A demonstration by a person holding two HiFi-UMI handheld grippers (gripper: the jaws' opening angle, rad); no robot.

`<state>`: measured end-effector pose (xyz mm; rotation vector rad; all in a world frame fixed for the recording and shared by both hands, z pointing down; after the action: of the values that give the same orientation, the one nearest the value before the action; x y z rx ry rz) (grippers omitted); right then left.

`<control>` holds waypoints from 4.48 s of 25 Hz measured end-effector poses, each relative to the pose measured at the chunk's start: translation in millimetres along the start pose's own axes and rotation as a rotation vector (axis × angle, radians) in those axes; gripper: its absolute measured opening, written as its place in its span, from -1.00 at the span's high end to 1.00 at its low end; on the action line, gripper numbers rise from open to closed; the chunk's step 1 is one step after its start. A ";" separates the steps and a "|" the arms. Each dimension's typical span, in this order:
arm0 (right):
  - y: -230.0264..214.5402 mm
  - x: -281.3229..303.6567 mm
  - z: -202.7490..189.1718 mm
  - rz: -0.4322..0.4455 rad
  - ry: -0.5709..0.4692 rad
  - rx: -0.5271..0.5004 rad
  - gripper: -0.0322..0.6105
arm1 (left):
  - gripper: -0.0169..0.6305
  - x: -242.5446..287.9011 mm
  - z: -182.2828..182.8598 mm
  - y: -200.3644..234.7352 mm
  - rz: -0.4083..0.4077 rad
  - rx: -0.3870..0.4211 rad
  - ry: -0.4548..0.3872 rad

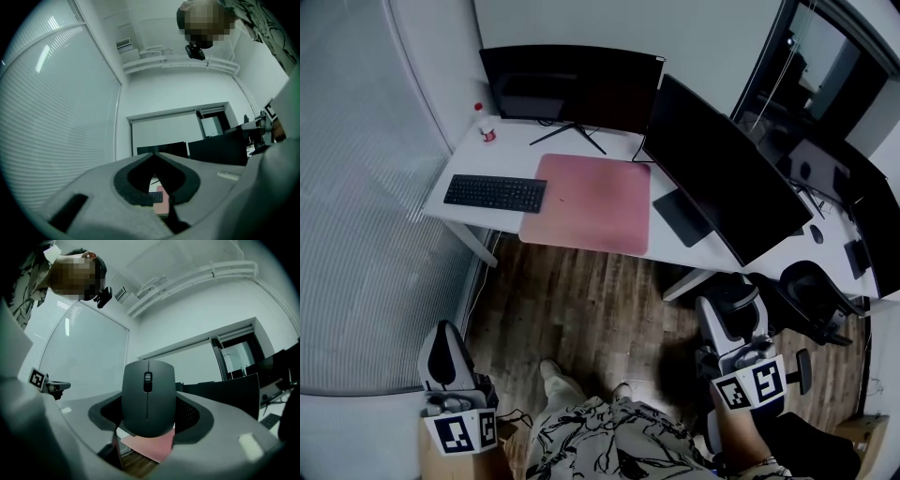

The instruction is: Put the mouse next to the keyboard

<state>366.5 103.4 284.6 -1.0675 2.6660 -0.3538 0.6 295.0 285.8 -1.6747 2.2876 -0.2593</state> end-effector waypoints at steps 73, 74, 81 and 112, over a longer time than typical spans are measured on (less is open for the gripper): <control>51.8 228.1 -49.6 -0.092 -0.032 -0.007 -0.05 | 0.96 223.0 -77.9 142.0 -0.134 -0.021 -0.043; 48.9 231.7 -48.9 -0.091 -0.033 -0.007 -0.05 | 0.96 227.0 -77.4 141.0 -0.133 -0.020 -0.044; 26.9 256.2 -46.5 -0.084 -0.031 -0.005 -0.05 | 0.96 255.0 -75.9 135.5 -0.122 -0.013 -0.045; -12.4 347.0 -59.1 -0.140 -0.022 -0.034 -0.05 | 0.96 376.4 -104.4 133.8 -0.202 -0.031 -0.044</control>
<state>112.4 -140.3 296.4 -1.2652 2.5938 -0.3222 -260.2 -24.9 293.6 -1.9104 2.1022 -0.2287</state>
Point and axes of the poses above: the fingertips, and each gripper's own axes: x forward along the fingers, y to its left, z out of its top, the point moved 2 cm from there along -x, backward along the fingers, and after that the axes turned 13 degrees about x, right-handed, at the moved point
